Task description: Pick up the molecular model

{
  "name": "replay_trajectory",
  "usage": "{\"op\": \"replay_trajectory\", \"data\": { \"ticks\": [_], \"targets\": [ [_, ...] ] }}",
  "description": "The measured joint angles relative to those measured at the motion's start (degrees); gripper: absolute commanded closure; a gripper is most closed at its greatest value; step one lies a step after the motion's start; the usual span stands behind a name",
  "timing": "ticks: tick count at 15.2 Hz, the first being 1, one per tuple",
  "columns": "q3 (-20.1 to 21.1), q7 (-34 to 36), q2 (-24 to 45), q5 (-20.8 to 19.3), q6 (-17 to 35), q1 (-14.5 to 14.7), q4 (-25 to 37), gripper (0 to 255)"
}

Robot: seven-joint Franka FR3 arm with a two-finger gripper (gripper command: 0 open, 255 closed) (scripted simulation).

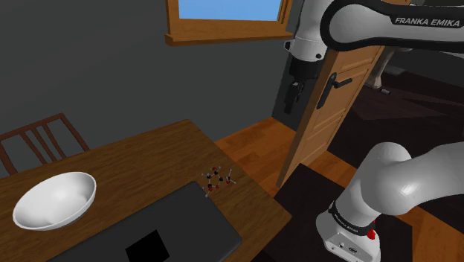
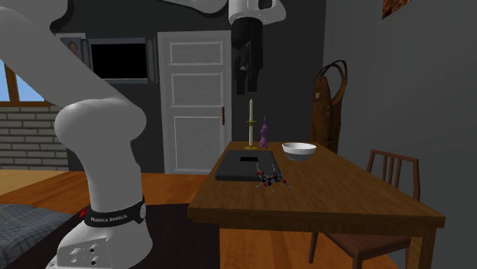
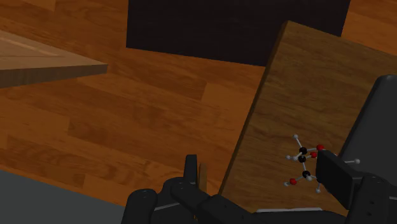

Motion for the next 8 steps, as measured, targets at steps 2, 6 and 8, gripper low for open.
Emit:
{"op": "replay_trajectory", "data": {
  "ticks": [2, 6, 8],
  "targets": [
    [0.10, 0.17, 0.53, 0.40, 0.49, 0.18, -0.28, 0],
    [0.10, 0.40, 6.37, 2.84, 5.08, 1.22, -1.38, 0],
    [0.29, 0.58, 9.86, 4.41, 7.40, 1.95, -1.44, 0]
  ]
}}
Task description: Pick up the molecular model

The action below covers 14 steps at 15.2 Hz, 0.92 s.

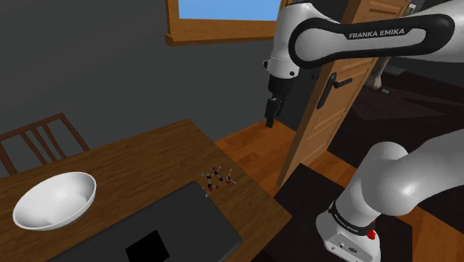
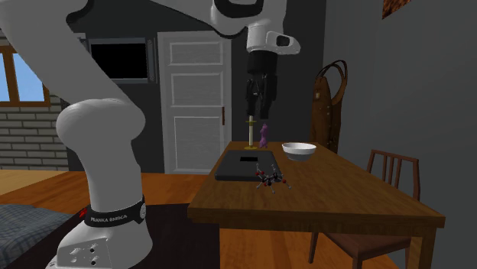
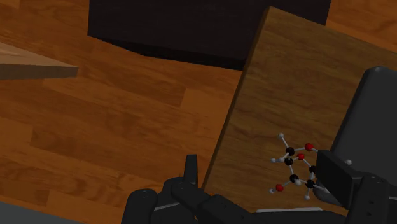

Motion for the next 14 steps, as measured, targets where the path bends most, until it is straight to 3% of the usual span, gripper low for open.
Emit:
{"op": "replay_trajectory", "data": {
  "ticks": [14],
  "targets": [
    [2.35, -1.96, 26.79, 12.88, 15.38, 5.61, 3.06, 0]
  ]
}}
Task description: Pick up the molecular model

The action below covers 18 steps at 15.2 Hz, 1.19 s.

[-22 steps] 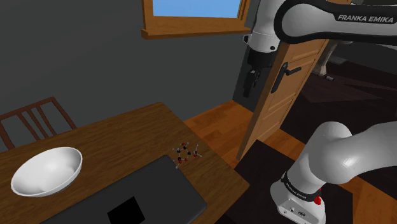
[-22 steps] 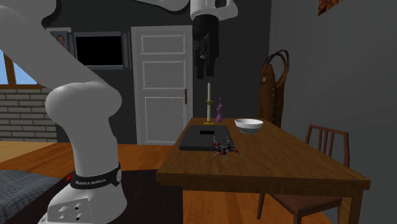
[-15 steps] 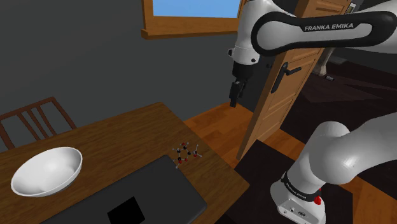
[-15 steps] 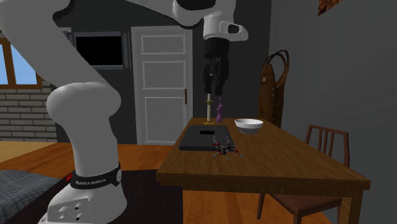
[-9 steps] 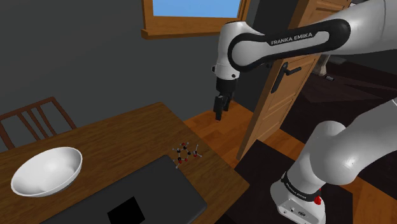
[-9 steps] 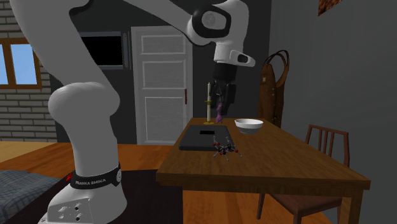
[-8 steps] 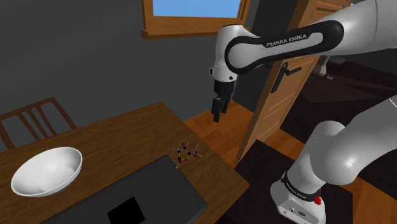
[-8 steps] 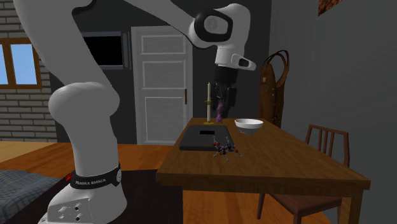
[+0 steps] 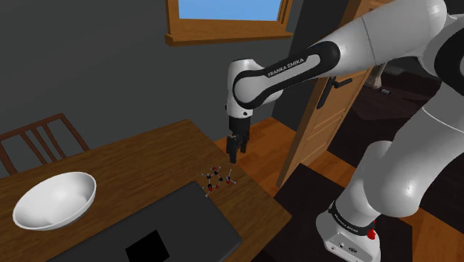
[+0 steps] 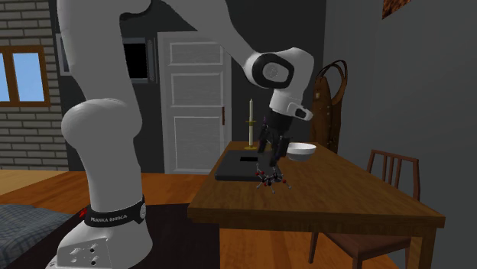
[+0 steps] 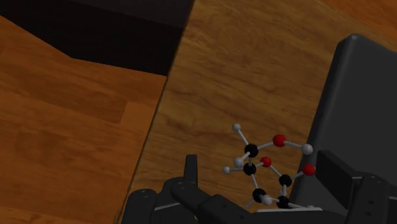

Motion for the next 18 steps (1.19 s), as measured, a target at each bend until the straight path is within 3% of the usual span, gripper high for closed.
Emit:
{"op": "replay_trajectory", "data": {
  "ticks": [4, 13, 14, 18],
  "targets": [
    [1.02, -1.45, 9.25, 3.80, 2.36, 1.18, 4.59, 0],
    [1.69, -3.57, 15.89, 6.00, 7.94, 1.68, 4.62, 0],
    [1.68, -3.68, 16.05, 6.04, 8.15, 1.66, 4.56, 255],
    [1.67, -3.79, 16.18, 6.07, 8.34, 1.65, 4.56, 255]
  ]
}}
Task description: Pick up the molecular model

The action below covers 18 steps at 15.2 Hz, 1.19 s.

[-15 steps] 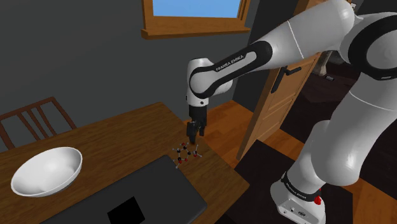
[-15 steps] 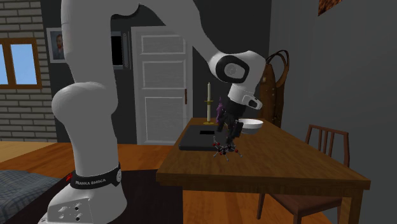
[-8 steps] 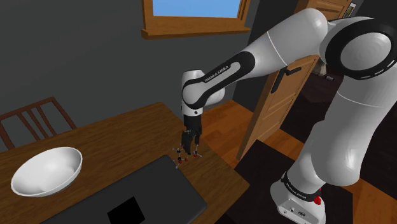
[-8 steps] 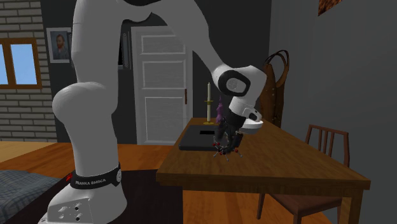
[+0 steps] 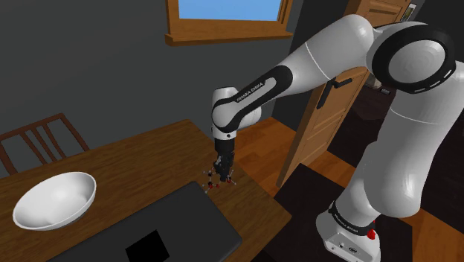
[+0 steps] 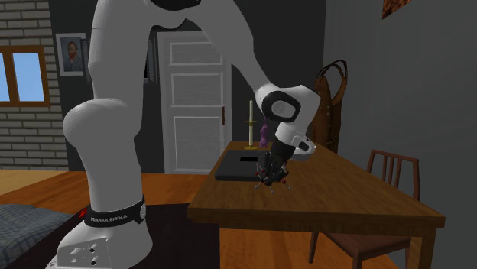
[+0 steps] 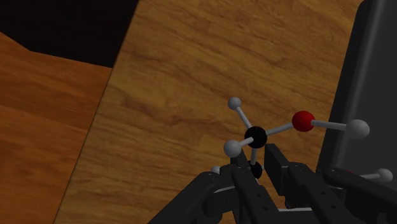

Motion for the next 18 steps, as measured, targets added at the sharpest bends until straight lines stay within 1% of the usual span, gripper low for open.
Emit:
{"op": "replay_trajectory", "data": {
  "ticks": [7, 18],
  "targets": [
    [-0.03, 0.14, -0.35, -0.06, -0.30, -0.01, -0.05, 255],
    [-0.27, 2.54, -6.08, -1.25, -7.61, -0.20, 1.81, 255]
  ]
}}
